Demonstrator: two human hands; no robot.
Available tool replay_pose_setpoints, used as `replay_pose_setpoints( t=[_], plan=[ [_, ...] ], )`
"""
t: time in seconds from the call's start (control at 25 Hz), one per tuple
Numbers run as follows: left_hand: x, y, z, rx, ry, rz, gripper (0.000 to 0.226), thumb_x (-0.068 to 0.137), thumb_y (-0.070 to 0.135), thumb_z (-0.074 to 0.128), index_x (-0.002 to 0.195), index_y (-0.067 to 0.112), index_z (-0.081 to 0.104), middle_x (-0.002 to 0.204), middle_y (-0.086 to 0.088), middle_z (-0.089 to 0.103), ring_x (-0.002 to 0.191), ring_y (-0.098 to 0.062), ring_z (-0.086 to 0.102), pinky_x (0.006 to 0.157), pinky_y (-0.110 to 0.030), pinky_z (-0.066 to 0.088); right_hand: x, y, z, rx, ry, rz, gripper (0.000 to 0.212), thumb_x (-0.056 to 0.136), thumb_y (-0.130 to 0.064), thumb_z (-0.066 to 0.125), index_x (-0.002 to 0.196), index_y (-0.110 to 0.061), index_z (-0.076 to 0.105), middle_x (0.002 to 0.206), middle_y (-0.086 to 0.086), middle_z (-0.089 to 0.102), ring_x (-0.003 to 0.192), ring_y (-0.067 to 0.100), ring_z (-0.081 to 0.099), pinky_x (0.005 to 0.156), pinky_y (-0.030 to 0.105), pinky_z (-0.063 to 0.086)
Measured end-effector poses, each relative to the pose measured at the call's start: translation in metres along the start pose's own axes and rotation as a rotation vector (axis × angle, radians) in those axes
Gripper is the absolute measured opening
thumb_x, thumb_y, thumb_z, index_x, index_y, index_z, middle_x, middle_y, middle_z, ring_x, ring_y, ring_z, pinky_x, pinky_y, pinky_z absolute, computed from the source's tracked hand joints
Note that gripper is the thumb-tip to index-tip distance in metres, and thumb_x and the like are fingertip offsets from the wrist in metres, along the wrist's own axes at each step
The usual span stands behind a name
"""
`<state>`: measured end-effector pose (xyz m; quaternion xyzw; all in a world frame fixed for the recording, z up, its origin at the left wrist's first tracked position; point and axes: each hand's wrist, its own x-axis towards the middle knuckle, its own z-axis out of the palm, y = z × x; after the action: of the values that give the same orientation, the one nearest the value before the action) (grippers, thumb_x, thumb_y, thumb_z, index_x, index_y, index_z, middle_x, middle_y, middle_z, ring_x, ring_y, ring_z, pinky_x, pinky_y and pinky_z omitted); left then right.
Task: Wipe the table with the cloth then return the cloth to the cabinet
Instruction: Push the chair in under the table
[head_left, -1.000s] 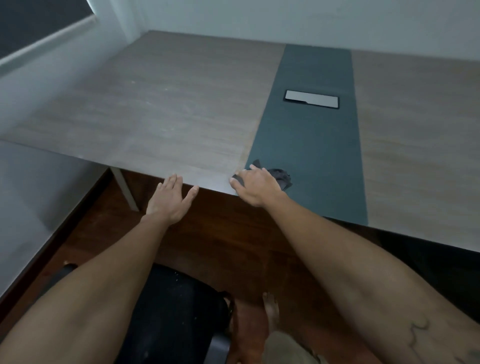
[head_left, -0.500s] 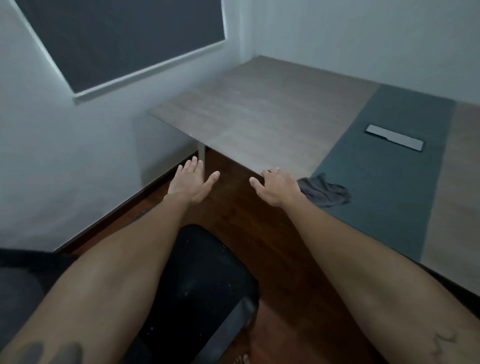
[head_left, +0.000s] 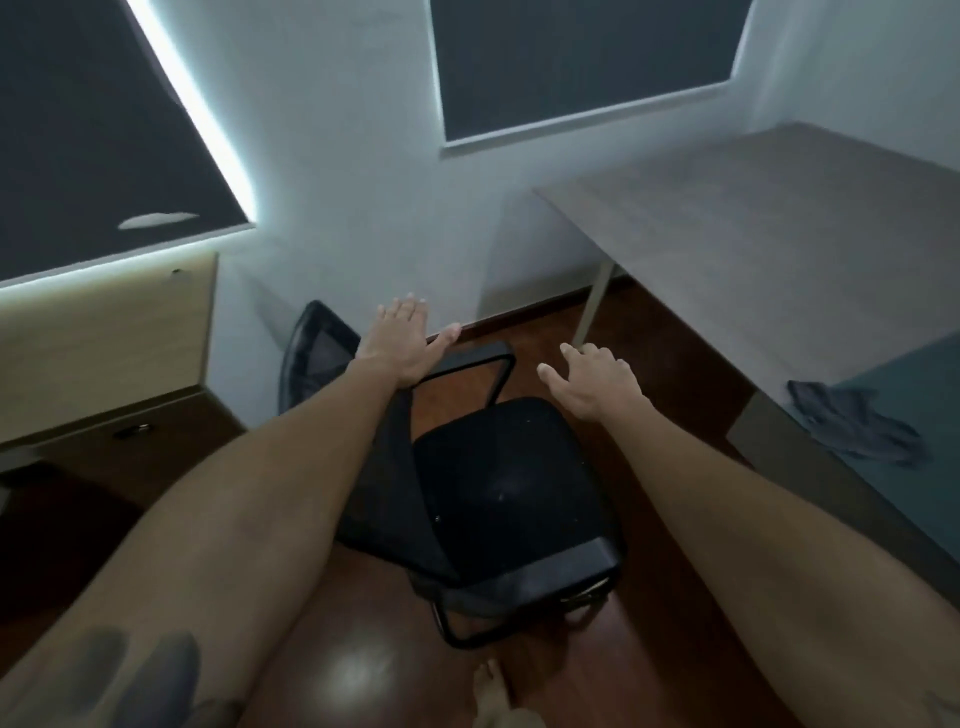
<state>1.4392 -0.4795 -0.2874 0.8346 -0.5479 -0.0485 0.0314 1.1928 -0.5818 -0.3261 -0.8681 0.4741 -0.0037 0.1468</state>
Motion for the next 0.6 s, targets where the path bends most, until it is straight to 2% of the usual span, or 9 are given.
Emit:
replay_pose_setpoints(
  t=[0.16,0.32,0.48,0.6],
  plan=[
    [-0.051,-0.079,-0.017,0.043,0.032,-0.168,0.083,0.099,0.065,0.020,0.157,0.006,0.018,0.165,-0.015,0.015,0.152,-0.030,0.010,0.124,-0.045,0.006,-0.009,-0.078,0.021,0.030,-0.073,-0.118,0.075,0.104,-0.061,0.030,0.160,-0.012,0.026,0.158,0.016,0.039,0.144,0.035,0.037,0.115,0.054,0.033],
    [-0.080,-0.145,-0.009,0.053,0.022,-0.222,0.085,0.097,0.069,0.016,0.158,0.010,0.016,0.165,-0.015,0.014,0.152,-0.032,0.011,0.124,-0.048,0.009,-0.028,-0.155,0.054,0.153,-0.179,-0.189,0.079,0.102,-0.064,0.033,0.159,-0.010,0.027,0.158,0.019,0.038,0.144,0.038,0.037,0.116,0.053,0.035],
    [-0.081,-0.179,0.006,0.020,-0.011,-0.149,0.080,0.099,0.065,0.020,0.159,0.012,0.013,0.166,-0.010,0.010,0.153,-0.029,0.006,0.124,-0.046,0.005,-0.048,-0.219,0.088,0.293,-0.260,-0.125,0.092,0.096,-0.076,0.034,0.158,-0.008,0.032,0.157,0.020,0.039,0.144,0.036,0.039,0.116,0.050,0.037],
    [-0.066,-0.201,0.017,0.014,-0.020,-0.020,0.078,0.099,0.065,0.020,0.159,0.015,0.013,0.167,-0.006,0.005,0.154,-0.022,0.002,0.124,-0.041,0.000,-0.059,-0.264,0.102,0.351,-0.273,-0.060,0.108,0.086,-0.089,0.032,0.156,-0.006,0.034,0.156,0.020,0.040,0.142,0.036,0.043,0.114,0.049,0.040]
  ],
)
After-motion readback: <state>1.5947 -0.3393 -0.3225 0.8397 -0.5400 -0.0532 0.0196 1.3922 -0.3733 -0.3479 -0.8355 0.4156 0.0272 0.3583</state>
